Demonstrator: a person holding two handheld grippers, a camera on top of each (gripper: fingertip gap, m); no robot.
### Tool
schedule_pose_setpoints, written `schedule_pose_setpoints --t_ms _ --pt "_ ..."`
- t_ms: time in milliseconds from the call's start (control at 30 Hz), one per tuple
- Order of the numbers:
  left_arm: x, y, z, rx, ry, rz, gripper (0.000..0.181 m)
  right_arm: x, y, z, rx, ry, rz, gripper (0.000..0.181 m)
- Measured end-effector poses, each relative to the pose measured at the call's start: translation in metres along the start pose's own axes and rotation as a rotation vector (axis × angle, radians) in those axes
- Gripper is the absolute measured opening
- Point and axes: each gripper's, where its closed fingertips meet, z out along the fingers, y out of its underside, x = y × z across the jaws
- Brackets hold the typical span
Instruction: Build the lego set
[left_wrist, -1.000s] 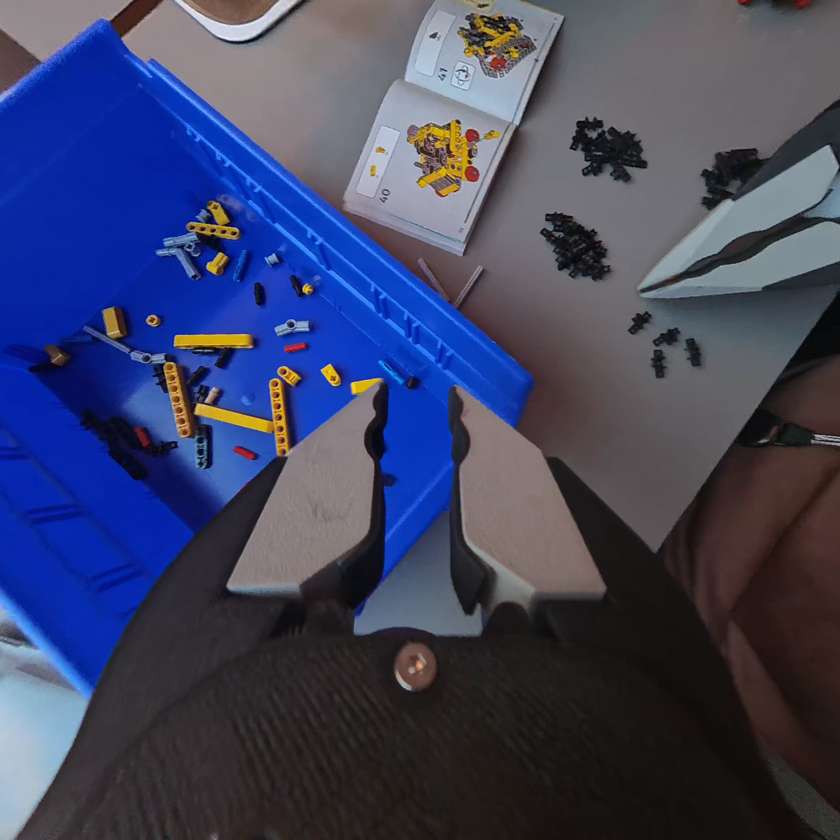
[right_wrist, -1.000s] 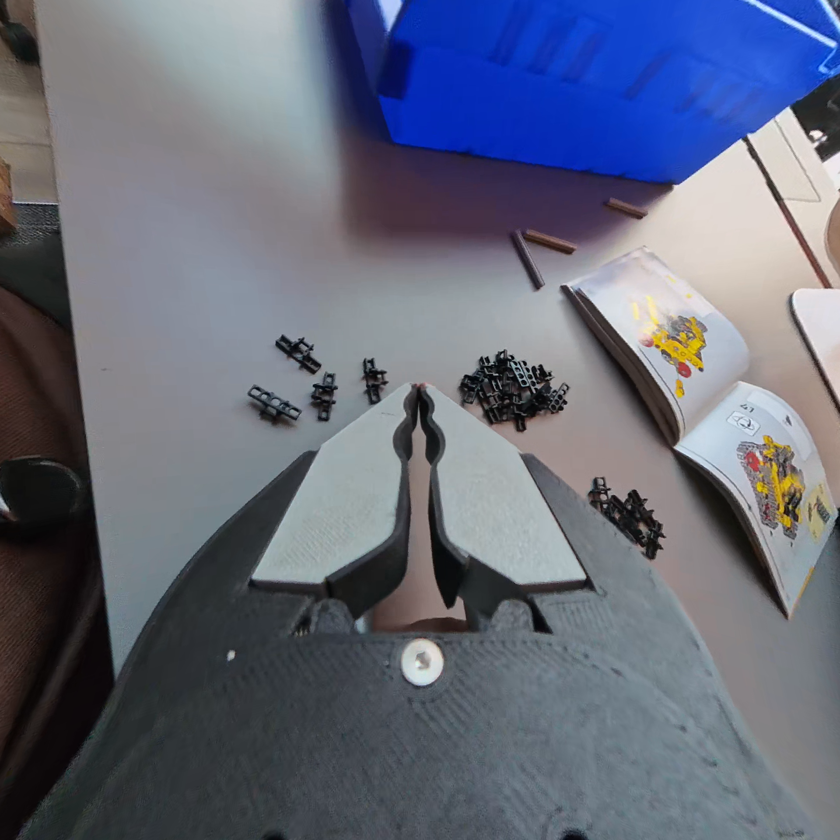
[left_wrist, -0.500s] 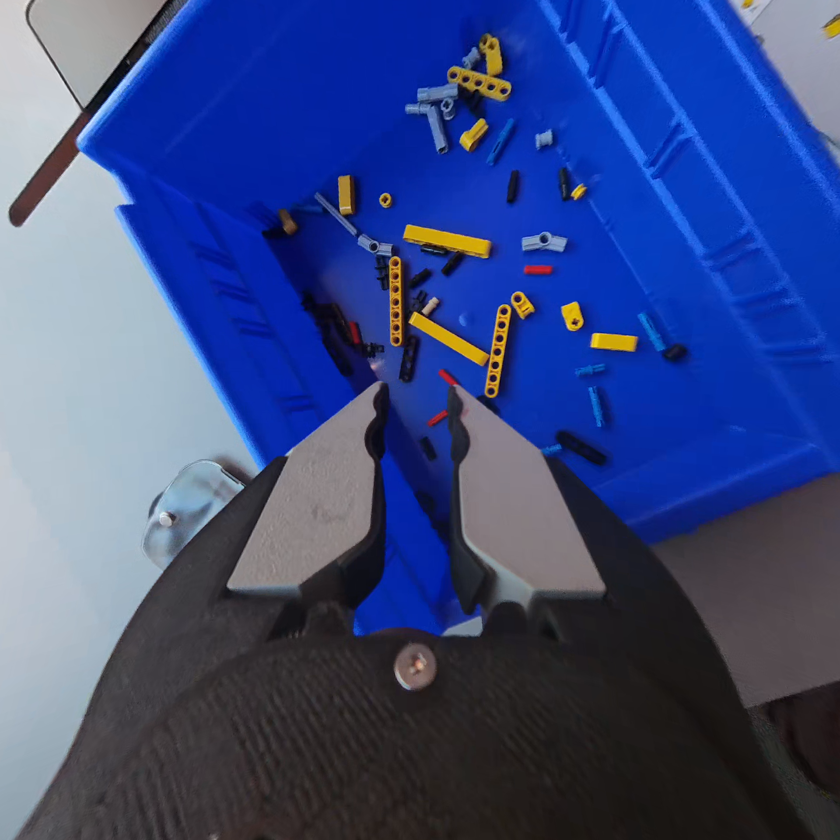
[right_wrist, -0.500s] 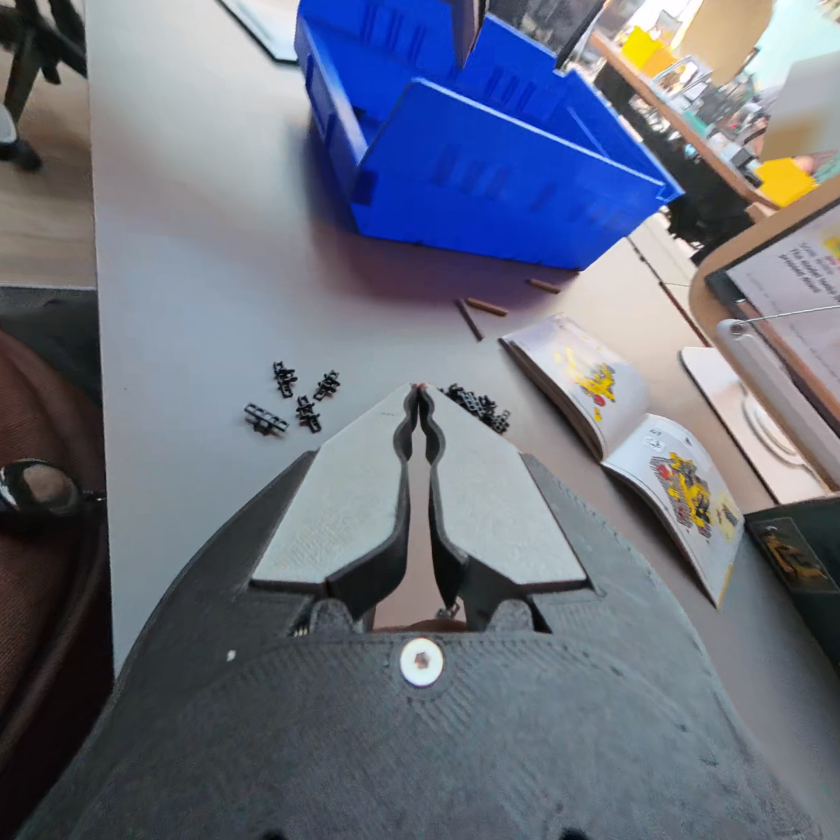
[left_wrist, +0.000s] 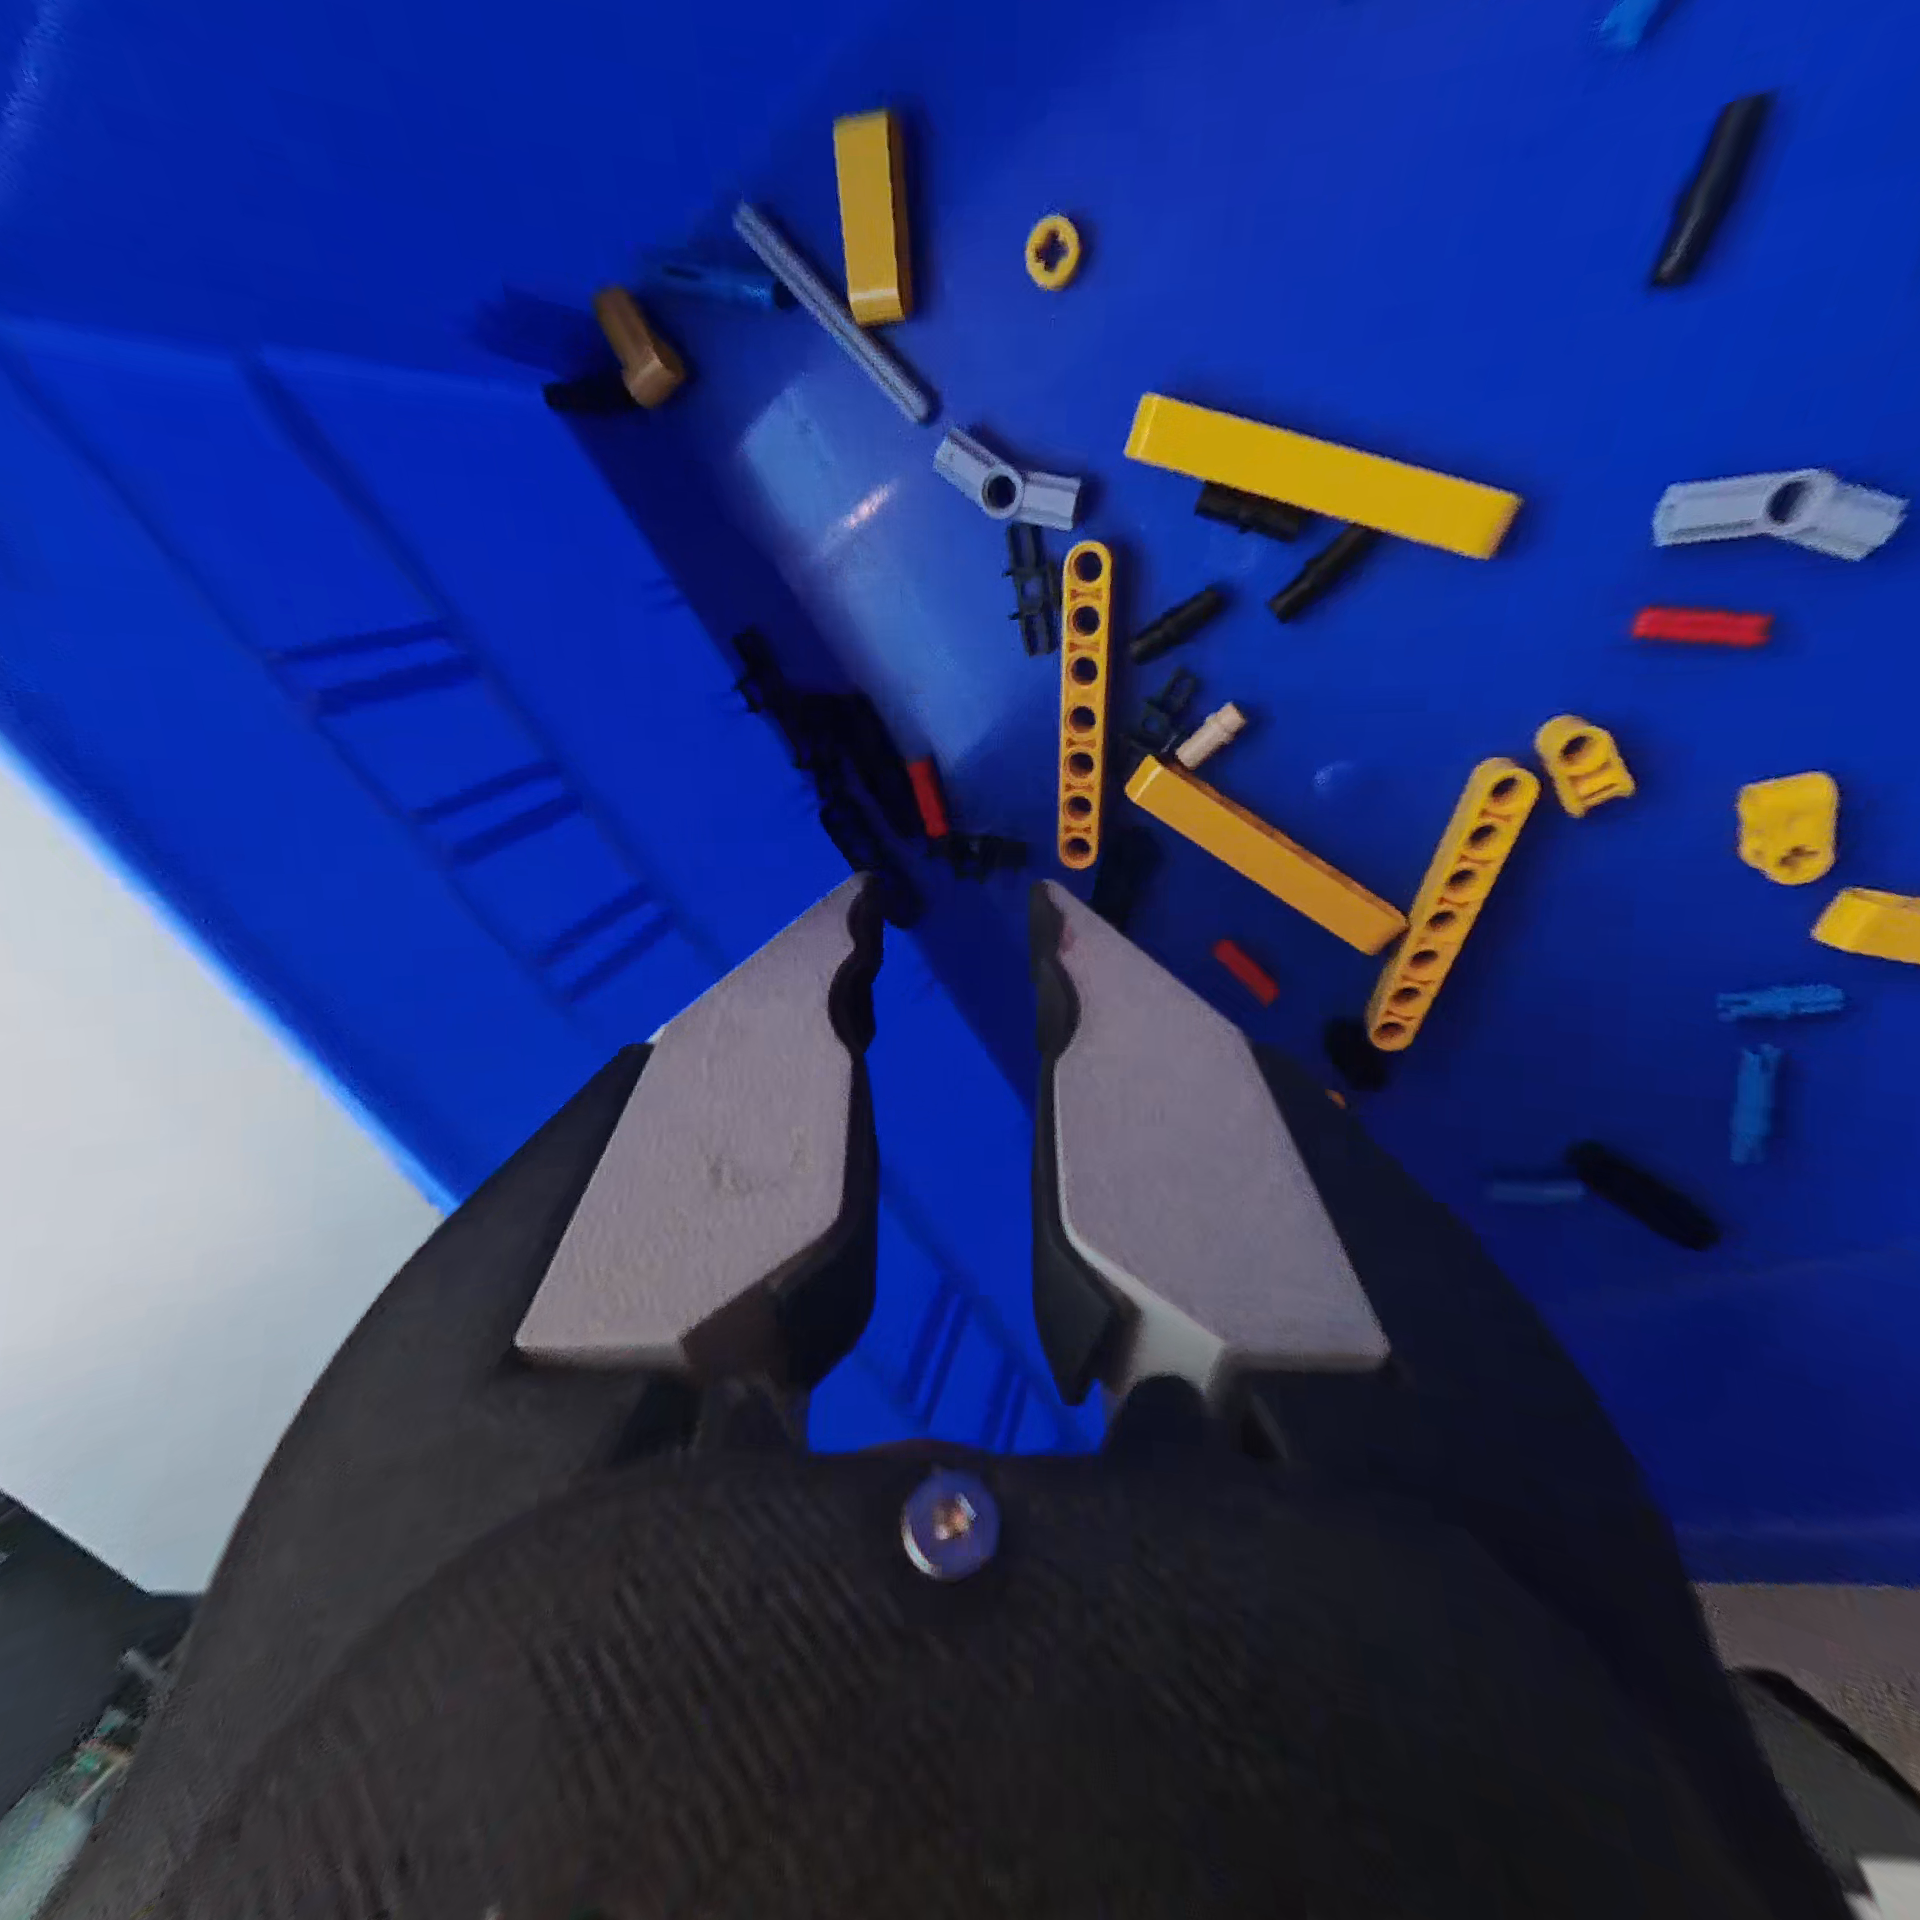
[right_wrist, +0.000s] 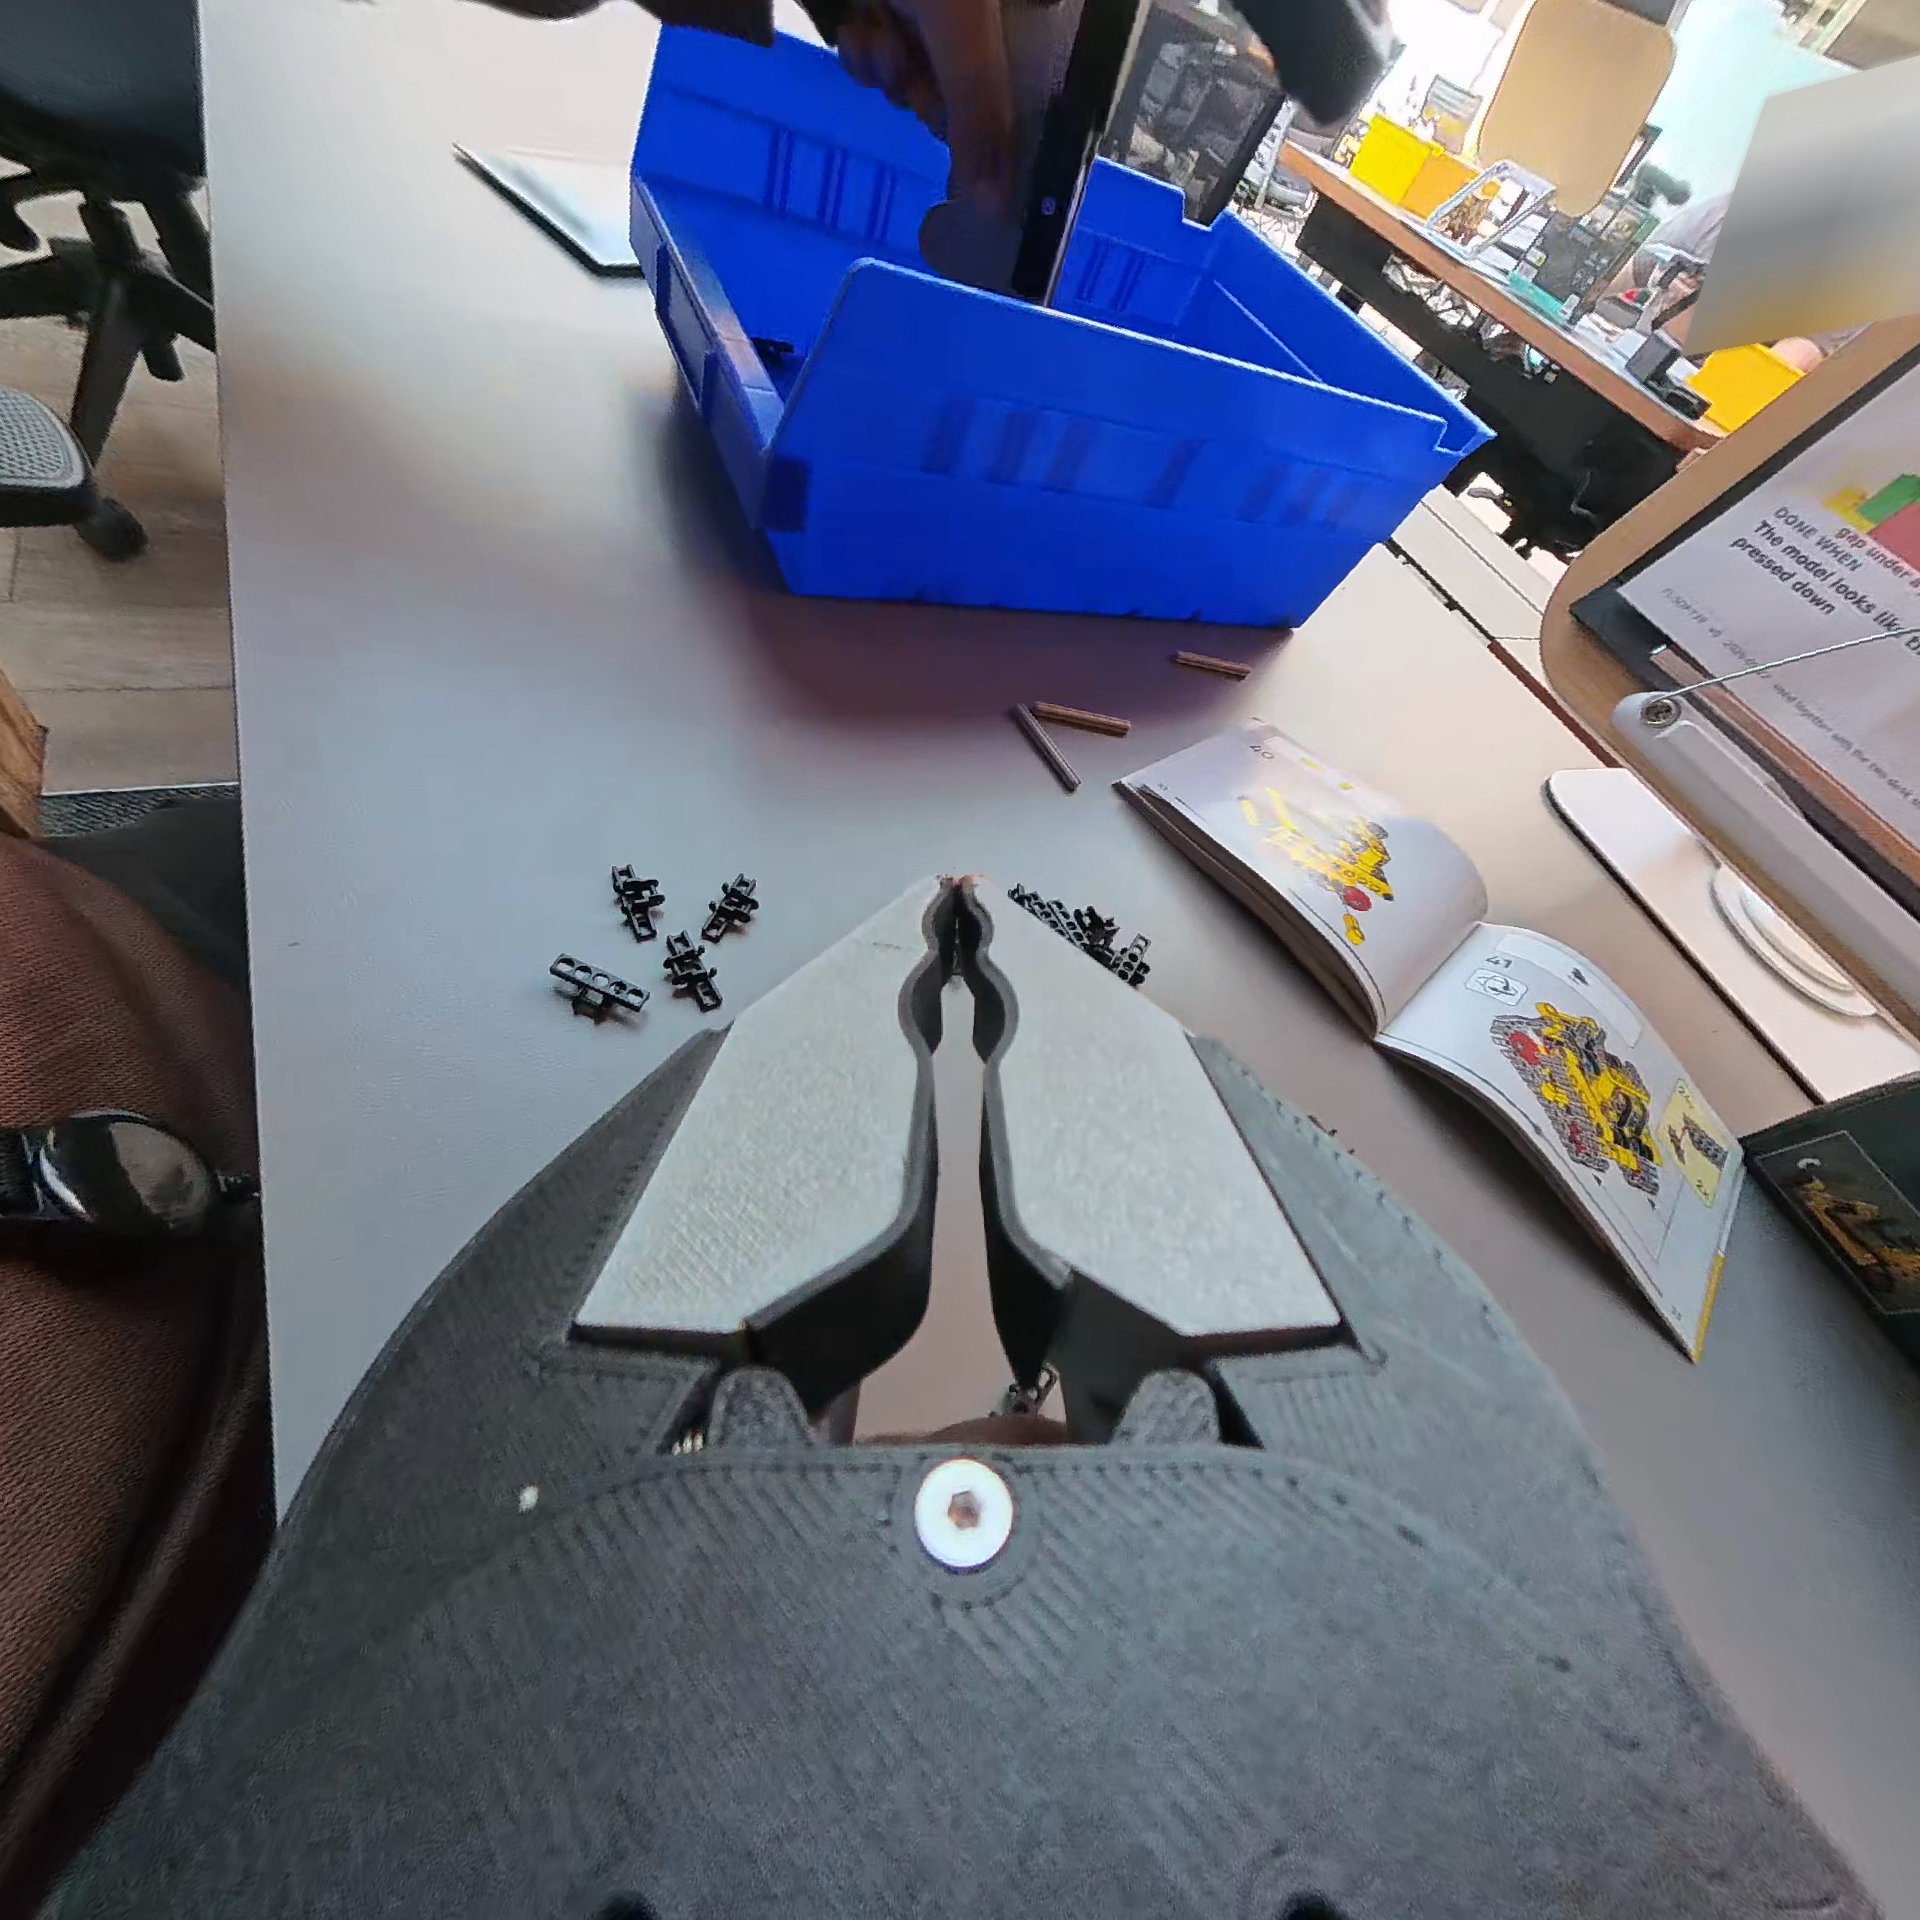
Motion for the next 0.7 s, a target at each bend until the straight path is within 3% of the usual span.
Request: schedule_pose_setpoints --t_ms 33,367,433,700 --pt "0.002 0.003 0.005 -0.032 0.025 -0.002 0.022 0.0 0.0 0.0 0.002 -0.003 0.0 0.0" --pt "0.001 0.002 0.012 -0.107 0.058 -0.002 0.02 -0.006 -0.003 -0.002 0.015 -0.027 -0.011 0.0" --pt "0.006 0.001 0.012 -0.115 0.109 0.003 0.012 -0.007 -0.003 -0.002 0.017 -0.031 -0.015 0.0" --pt "0.019 0.0 0.007 -0.101 0.205 0.019 0.018 -0.01 -0.003 -0.004 0.021 -0.041 -0.031 0.0"
